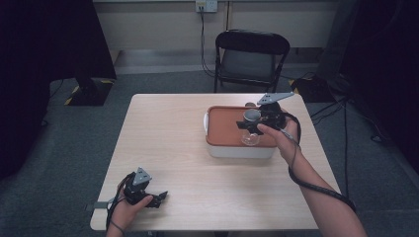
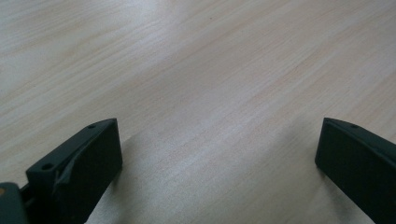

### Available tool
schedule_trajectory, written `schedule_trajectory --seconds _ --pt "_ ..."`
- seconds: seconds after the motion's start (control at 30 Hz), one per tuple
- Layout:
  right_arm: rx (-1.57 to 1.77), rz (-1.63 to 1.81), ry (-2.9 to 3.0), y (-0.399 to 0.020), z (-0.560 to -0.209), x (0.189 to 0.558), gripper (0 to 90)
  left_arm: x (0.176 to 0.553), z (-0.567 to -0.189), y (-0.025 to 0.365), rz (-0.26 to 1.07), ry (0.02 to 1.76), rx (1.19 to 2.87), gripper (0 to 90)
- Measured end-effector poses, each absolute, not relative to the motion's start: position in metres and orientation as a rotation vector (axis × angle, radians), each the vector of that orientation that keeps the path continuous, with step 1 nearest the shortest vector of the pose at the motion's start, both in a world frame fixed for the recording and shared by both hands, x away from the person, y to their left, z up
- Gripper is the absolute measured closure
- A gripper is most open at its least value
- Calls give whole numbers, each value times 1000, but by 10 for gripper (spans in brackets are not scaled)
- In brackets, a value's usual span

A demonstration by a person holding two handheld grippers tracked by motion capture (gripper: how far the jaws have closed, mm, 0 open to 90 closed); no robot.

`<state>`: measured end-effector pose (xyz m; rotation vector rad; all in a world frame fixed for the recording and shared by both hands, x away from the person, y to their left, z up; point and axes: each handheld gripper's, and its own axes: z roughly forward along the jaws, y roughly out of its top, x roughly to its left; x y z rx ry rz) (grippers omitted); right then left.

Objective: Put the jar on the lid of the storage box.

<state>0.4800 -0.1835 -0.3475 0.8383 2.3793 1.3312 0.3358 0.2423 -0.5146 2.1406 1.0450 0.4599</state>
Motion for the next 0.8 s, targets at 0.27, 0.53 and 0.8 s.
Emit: schedule_trajectory --seconds 0.27,0.53,0.8 --pt "847 1329 2368 -183 -346 484 383 336 -515 242 460 1045 2141 2" --pt "850 1323 2368 -181 -347 489 384 336 -515 242 460 1045 2140 2" --pt "862 1322 2362 -179 -349 495 384 336 -515 242 460 1045 2141 2"
